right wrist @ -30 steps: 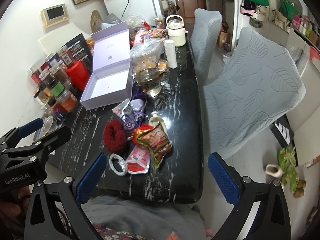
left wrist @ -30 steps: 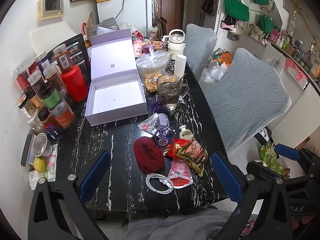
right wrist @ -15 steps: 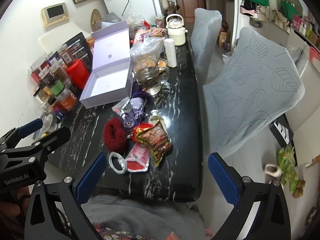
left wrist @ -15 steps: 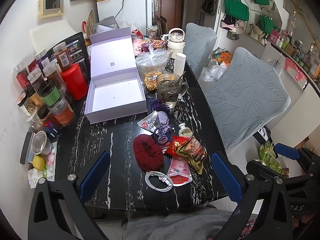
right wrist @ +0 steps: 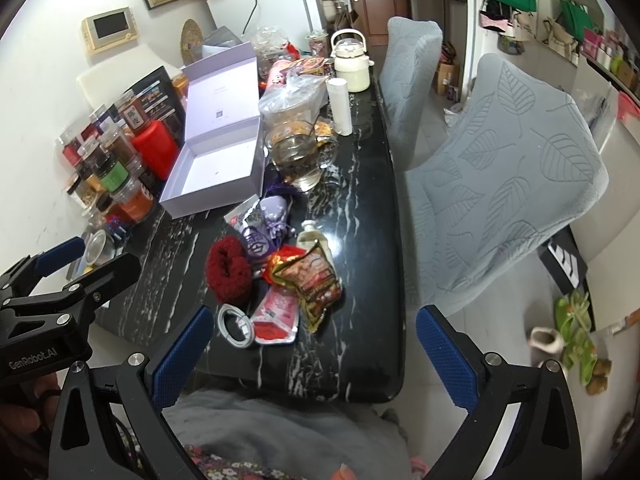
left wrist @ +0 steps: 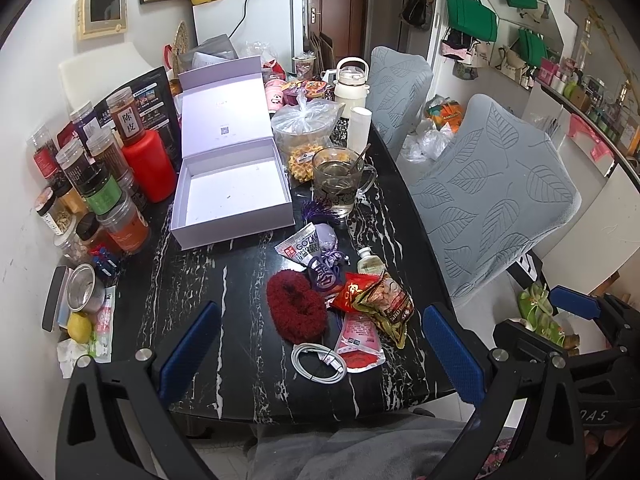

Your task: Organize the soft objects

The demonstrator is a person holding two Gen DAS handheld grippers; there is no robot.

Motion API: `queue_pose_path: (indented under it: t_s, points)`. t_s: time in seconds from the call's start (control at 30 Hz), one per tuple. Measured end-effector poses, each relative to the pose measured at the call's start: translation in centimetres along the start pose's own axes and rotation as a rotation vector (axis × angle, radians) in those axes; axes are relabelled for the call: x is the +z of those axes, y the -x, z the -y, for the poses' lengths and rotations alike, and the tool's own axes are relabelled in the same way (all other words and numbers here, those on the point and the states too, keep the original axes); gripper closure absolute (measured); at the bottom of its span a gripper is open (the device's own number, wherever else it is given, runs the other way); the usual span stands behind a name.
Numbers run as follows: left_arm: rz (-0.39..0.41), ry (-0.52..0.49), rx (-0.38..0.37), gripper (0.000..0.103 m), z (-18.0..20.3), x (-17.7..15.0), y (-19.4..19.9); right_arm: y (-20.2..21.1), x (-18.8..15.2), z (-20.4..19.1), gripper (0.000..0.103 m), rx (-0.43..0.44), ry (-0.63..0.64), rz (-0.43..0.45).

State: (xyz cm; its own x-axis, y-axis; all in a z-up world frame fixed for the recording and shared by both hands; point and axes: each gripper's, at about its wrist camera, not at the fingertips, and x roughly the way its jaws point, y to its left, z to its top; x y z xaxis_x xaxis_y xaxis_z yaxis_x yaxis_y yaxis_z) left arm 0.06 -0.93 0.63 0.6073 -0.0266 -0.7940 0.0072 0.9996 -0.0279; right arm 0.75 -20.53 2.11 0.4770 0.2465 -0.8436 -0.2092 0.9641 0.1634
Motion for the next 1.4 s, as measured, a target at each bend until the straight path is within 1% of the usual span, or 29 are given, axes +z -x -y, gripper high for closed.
queue_pose_path:
  t_s: [0.53, 0.73, 0.87, 0.97, 1.13, 1.27, 1.4]
  points:
    - [0.002, 0.003, 0.018, 0.000, -0.3, 0.6, 0.5, -0.1, 0.6, 0.2, 0.000, 0.005, 0.001, -0.006]
    - [-0.019, 0.011, 0.009, 0.000, -0.8, 0.6, -0.6, -0.8, 0.6, -0.1, 0.000, 0.027, 0.006, -0.030]
    - [-0.049, 0.022, 0.004, 0.000, -1.5, 0.5, -1.9, -1.6, 0.5, -0.3, 0.000, 0.033, 0.003, -0.050]
    - [-0.084, 0.025, 0.013, 0.000, -1.8, 0.4, -3.2, -2.3, 0.5, -0.5, 0.000, 0.032, 0.006, -0.065]
    - [-0.137, 0.035, 0.013, 0.000, -3.0, 0.1, -5.9, -3.7, 0.5, -0.8, 0.000, 0.034, 0.012, -0.068]
    - [-0.173, 0.040, -0.004, 0.000, -3.7, -0.1, -8.0, -5.3, 0.5, -1.0, 0.000, 0.033, 0.017, -0.075]
    - [-0.197, 0.017, -0.026, 0.000, -4.0, -0.2, -10.4, -7.1, 0.5, -1.2, 0.000, 0.031, 0.018, -0.083]
